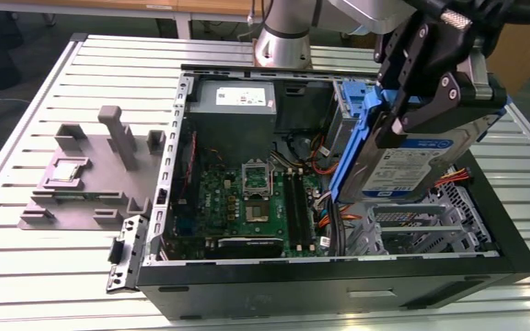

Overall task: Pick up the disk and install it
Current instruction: 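Insert the disk into the insertion slot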

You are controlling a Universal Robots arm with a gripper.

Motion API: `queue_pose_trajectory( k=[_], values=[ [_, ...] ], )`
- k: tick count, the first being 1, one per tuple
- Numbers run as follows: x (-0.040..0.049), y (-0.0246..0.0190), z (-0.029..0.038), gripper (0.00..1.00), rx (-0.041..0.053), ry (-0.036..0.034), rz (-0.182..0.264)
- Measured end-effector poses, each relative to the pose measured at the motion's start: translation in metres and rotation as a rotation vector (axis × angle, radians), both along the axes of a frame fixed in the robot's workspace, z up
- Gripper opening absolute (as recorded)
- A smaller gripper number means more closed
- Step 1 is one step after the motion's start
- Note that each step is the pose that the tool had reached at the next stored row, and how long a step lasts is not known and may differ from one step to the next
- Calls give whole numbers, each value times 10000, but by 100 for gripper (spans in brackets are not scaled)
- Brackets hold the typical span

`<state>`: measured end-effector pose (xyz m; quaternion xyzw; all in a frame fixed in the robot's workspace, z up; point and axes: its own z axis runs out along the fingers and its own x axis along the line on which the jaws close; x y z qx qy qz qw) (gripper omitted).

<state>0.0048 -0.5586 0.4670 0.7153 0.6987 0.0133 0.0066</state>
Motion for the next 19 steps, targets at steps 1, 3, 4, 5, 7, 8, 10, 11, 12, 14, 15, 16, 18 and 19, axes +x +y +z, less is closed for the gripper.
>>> queue_pose_trajectory(
  k=[1,3,4,5,7,8,10,11,12,14,15,16,18,19],
  values=[
    [10,0,-5,36,0,0,0],
    [29,0,-13,36,1,0,-1],
    [40,0,-15,36,0,1,0],
    [51,0,-18,36,-1,1,0],
    [77,0,-25,36,0,0,-1],
    [91,0,-29,36,0,0,0],
    [117,0,-37,36,0,0,0],
    [121,0,-38,36,0,0,1],
    [121,0,-38,36,-1,1,0],
    [121,0,-39,36,0,0,-1],
    [121,0,-40,36,0,0,-1],
    [122,0,-39,36,0,0,-1],
    [125,0,-44,36,0,0,-1],
    [125,0,-44,36,1,0,0]
  ],
)
